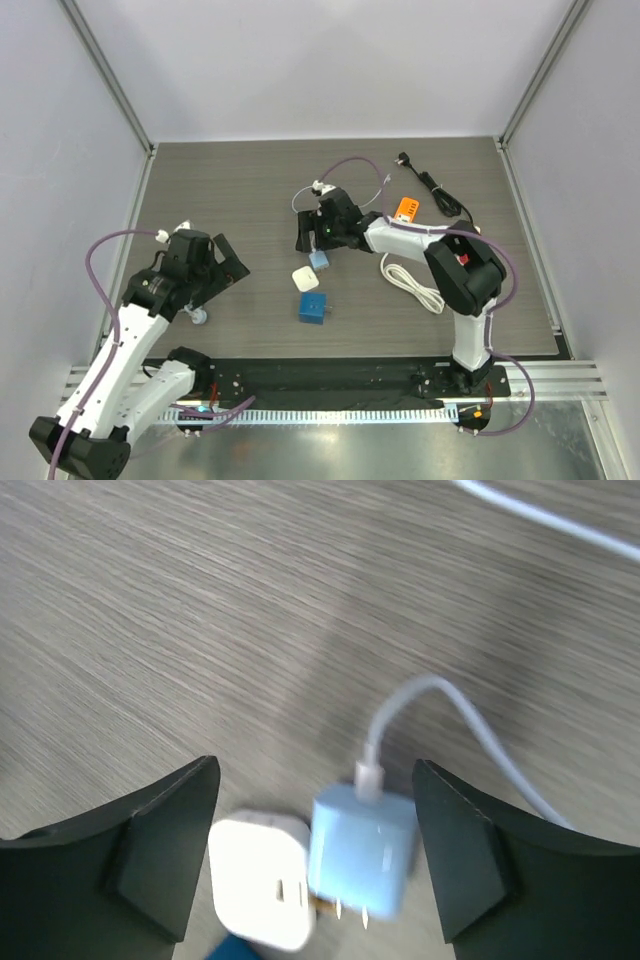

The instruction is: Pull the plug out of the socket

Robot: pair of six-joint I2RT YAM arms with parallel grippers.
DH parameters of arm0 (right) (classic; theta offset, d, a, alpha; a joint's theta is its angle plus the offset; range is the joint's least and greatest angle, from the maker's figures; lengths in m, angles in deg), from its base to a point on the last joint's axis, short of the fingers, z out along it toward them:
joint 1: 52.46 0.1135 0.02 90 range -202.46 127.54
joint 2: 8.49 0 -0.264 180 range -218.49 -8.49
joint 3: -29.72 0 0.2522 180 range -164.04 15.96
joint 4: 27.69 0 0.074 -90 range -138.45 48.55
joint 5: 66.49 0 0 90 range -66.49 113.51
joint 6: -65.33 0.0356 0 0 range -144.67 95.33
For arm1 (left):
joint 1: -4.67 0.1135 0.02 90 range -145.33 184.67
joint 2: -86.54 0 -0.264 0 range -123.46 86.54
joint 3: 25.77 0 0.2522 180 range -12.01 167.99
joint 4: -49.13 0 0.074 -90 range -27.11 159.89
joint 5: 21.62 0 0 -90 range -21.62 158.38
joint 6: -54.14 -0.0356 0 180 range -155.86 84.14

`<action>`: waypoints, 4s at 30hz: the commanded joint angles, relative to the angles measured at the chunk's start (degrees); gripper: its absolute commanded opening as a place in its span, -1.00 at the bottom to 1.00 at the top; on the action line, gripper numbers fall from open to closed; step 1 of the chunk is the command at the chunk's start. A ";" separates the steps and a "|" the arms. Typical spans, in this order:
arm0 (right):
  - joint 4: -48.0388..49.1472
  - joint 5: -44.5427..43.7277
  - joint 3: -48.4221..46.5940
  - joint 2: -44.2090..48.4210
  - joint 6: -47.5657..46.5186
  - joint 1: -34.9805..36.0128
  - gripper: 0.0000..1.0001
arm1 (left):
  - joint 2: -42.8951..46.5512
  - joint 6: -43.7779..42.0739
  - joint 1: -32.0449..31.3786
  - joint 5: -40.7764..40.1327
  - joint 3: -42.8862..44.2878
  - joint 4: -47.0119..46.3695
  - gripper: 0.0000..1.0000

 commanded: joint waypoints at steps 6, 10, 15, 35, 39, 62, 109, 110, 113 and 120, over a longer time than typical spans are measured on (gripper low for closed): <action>-10.46 -16.79 5.09 20.21 -4.31 -0.21 0.90 | -10.84 12.33 9.24 -10.74 10.82 11.36 0.99; -10.72 -19.52 10.71 25.75 -5.45 -0.21 0.94 | -20.06 9.80 15.05 -8.98 18.02 15.76 0.99; -6.25 -21.90 22.20 34.01 -4.84 -0.21 0.94 | -21.94 9.53 22.25 -11.61 20.15 16.91 0.99; 5.80 -19.35 35.68 44.04 -5.45 -0.21 0.94 | -20.35 1.97 53.90 -15.14 12.51 19.28 0.99; 5.97 -20.05 36.48 45.97 -5.54 -0.21 0.94 | -20.97 3.55 57.16 -11.19 9.44 15.96 0.99; 6.15 -19.18 37.00 46.33 -5.72 -0.21 0.93 | -28.78 10.49 57.51 -3.71 8.38 4.70 0.99; 6.06 -19.35 37.36 47.03 -6.07 -0.21 0.92 | -42.14 -7.95 31.86 4.47 11.35 -17.02 0.22; 6.06 -19.26 37.27 46.94 -6.07 -0.30 0.92 | -42.41 -8.92 30.20 4.38 11.80 -17.02 0.22; 6.06 -19.18 37.09 46.59 -6.07 -0.21 0.92 | -44.77 -13.13 27.12 6.84 13.73 -16.32 0.23; 6.24 -19.00 36.48 43.70 -6.16 -0.21 0.92 | -46.20 -21.31 20.96 7.38 20.40 -11.06 0.93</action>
